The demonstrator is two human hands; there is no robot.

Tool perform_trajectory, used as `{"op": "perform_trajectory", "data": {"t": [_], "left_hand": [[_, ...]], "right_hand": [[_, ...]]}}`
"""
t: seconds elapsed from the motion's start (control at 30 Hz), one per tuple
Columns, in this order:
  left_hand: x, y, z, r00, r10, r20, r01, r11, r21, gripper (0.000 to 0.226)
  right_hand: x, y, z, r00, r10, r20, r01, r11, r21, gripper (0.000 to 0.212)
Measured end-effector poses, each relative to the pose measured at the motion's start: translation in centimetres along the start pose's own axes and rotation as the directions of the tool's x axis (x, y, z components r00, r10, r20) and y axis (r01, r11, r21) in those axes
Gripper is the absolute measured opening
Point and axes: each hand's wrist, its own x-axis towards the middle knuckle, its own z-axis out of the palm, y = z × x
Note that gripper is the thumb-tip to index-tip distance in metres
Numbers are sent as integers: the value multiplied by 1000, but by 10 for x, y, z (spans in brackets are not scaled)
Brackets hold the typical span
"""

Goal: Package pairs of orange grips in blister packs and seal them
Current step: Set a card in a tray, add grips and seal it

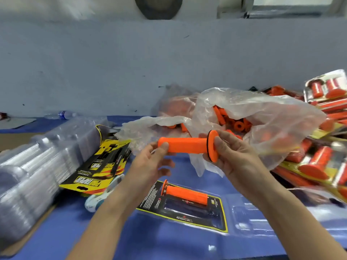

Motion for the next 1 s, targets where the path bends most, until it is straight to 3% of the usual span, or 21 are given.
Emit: {"op": "perform_trajectory", "data": {"t": [0.1, 0.17, 0.23, 0.27, 0.37, 0.6, 0.67, 0.73, 0.8, 0.87, 0.93, 1.0], "left_hand": [[3, -16, 11, 1000, 3, -15, -2, 998, 60, 38], [1, -27, 10, 990, 141, -10, -128, 927, 351, 36], [-3, -33, 8, 943, 319, 93, -296, 678, 673, 36], [-5, -35, 8, 918, 361, 162, -351, 556, 754, 36], [-5, -39, 10, 869, 378, 319, -458, 369, 809, 39], [-11, -33, 4, 825, 440, 355, -477, 206, 854, 32], [-13, -29, 0, 811, 442, 383, -486, 145, 862, 35], [-17, -27, -7, 823, 406, 397, -480, 123, 869, 35], [-23, -27, -14, 845, 329, 421, -480, 122, 869, 35], [-29, -31, -17, 843, 256, 474, -504, 62, 862, 34], [-35, -36, -17, 832, 197, 518, -528, -2, 849, 33], [-40, -41, -17, 830, 178, 529, -535, -17, 845, 35]], "right_hand": [[-11, 9, -20, 1000, 6, 6, -6, 999, 43, 38], [-13, 16, -29, 1000, 9, 16, -10, 998, 62, 35], [-11, 20, -35, 1000, 8, 4, -8, 998, 56, 32], [-9, 21, -37, 1000, 9, -6, -9, 999, 51, 32], [-7, 26, -41, 1000, 22, 6, -22, 999, 35, 37], [-13, 37, -36, 993, 100, 61, -104, 992, 67, 42], [-14, 37, -35, 995, 77, 58, -77, 997, -9, 39], [-16, 40, -38, 1000, 1, -25, -6, 976, -216, 37], [-21, 46, -44, 985, -124, -120, 43, 851, -524, 40], [-28, 53, -48, 970, -218, -103, 44, 581, -812, 40], [-34, 62, -50, 987, -161, -7, 37, 264, -964, 44], [-37, 71, -53, 998, -40, 46, 46, -4, -999, 53]]}}
